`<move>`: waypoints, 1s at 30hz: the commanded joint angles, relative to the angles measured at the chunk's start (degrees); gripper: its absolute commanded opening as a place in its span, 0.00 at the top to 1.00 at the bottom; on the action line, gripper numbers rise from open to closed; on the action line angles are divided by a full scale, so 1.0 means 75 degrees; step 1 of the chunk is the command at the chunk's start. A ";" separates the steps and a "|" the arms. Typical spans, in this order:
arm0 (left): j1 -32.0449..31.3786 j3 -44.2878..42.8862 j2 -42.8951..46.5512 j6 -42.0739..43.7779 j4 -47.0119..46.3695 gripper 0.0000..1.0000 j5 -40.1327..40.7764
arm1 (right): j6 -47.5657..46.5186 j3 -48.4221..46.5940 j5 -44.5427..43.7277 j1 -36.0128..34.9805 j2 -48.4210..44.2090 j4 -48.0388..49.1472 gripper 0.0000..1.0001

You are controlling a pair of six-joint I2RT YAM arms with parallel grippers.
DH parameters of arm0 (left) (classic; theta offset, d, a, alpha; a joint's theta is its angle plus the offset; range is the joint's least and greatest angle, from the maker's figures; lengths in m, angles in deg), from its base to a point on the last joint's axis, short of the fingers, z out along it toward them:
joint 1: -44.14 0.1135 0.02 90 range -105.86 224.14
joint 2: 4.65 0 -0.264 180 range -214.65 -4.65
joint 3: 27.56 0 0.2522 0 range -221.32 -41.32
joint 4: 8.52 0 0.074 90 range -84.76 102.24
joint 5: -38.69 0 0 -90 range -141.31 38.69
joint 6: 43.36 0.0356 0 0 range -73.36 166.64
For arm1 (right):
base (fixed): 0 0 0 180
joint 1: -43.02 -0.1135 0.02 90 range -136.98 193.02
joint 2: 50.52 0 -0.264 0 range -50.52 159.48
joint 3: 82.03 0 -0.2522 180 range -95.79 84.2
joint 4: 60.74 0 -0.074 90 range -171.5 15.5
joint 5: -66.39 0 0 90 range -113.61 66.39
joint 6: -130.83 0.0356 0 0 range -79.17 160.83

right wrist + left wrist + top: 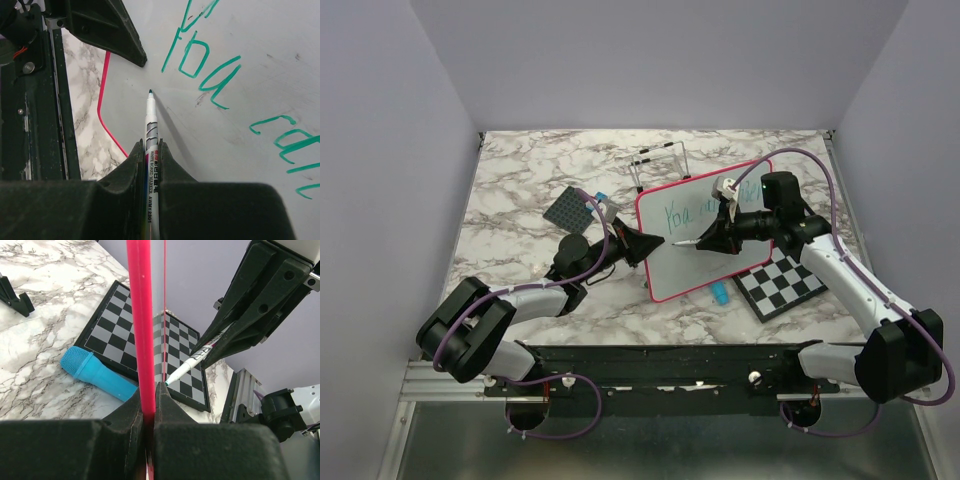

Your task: Write a sentence on the whiteboard

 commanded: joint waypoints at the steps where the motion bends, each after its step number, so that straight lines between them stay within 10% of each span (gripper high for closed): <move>1: -0.0083 0.0154 -0.0105 0.0481 0.0356 1.00 -0.0002 | 0.0057 0.0041 -0.0149 -0.0050 0.0119 0.0178 0.99; 30: -0.0071 0.0107 -0.0151 0.0505 0.0309 1.00 0.0010 | -0.0411 0.0018 -0.0453 -0.0050 0.0213 -0.0583 0.99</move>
